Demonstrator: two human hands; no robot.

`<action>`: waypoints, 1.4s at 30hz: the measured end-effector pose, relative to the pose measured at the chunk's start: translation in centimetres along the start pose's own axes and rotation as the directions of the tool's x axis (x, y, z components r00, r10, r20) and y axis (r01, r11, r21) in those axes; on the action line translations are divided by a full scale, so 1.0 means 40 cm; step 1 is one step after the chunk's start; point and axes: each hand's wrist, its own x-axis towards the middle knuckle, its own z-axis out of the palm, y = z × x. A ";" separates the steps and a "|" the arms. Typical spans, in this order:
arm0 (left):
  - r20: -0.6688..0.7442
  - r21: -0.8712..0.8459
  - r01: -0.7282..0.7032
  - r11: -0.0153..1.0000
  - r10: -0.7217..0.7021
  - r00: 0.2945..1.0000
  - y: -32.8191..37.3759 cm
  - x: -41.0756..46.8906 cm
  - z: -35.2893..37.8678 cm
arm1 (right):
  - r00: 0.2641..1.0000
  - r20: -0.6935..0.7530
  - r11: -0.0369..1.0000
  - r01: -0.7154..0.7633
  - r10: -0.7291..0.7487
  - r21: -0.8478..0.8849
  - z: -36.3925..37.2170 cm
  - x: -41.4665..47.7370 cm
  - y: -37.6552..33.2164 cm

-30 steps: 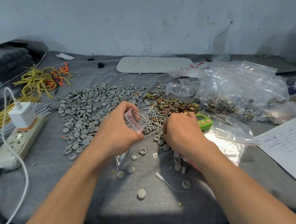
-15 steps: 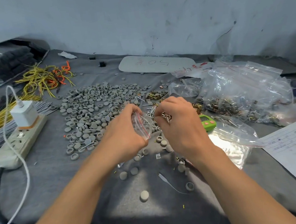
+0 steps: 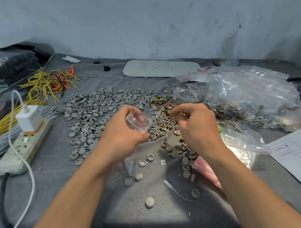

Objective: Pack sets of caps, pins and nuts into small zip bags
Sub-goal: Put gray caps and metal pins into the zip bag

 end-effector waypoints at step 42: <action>-0.068 0.234 -0.065 0.970 0.083 0.994 -0.003 -0.016 0.025 | 0.992 -0.083 0.950 0.115 -0.095 0.289 -0.020 -0.033 -0.052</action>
